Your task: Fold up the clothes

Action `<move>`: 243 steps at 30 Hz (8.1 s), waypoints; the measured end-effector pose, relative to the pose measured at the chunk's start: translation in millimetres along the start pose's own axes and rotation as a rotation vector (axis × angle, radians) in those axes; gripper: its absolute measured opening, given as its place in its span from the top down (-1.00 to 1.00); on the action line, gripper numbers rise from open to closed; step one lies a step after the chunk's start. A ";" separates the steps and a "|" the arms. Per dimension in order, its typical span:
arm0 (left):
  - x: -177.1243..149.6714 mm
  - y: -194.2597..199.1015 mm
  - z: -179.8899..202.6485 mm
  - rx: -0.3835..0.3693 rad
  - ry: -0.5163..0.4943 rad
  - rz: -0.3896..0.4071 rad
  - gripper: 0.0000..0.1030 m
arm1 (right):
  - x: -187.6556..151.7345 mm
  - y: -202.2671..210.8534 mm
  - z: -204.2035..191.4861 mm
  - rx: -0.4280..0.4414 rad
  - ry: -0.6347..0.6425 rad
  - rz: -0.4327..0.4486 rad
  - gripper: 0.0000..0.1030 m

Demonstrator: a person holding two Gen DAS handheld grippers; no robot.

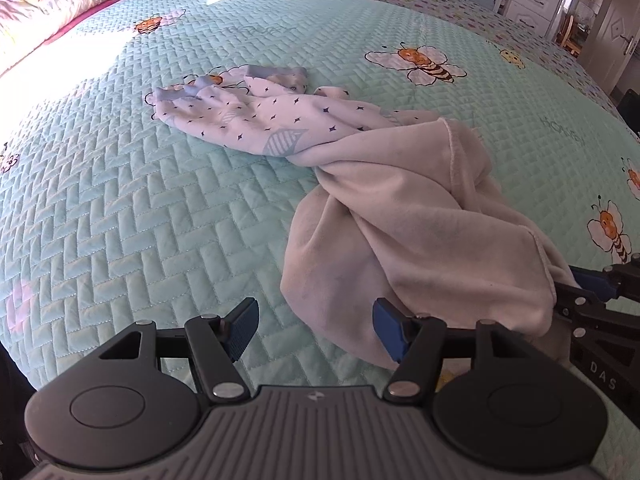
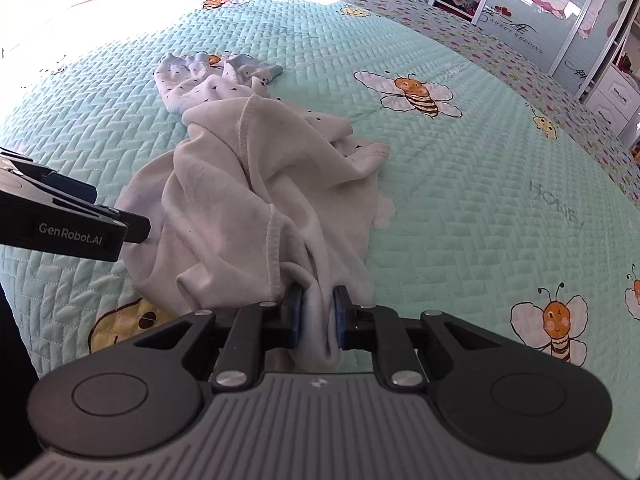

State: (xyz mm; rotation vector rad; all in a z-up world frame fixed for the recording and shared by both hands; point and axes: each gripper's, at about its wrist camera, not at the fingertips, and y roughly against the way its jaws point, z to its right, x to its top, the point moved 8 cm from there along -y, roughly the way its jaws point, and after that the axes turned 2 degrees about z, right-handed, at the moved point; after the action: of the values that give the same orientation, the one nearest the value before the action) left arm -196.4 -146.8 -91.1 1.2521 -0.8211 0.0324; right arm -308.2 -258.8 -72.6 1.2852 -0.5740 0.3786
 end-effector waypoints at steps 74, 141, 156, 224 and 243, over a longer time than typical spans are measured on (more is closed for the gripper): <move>-14.8 92.9 32.2 -0.475 -0.336 0.255 0.24 | -42.2 15.4 51.5 0.109 -0.611 0.141 0.95; 13.4 50.8 23.3 -0.322 -0.152 0.187 0.78 | -122.3 29.6 160.6 -0.233 -0.579 0.135 0.32; 25.1 69.7 -12.8 -0.135 0.007 0.169 -0.26 | -163.2 86.1 145.0 -0.069 -0.923 0.211 -0.01; -73.9 76.7 107.0 -0.023 -0.313 -0.254 -0.33 | -87.1 119.6 35.5 -0.017 -0.598 -0.131 -0.54; -49.8 68.8 104.1 0.016 -0.392 -0.061 -0.33 | -97.0 98.9 47.5 -0.001 -0.645 -0.145 -0.54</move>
State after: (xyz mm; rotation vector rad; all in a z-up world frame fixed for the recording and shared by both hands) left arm -318.3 -190.5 -54.9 1.3178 -1.1194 -0.2636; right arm -450.9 -275.1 -44.4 1.4367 -1.0111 -0.1721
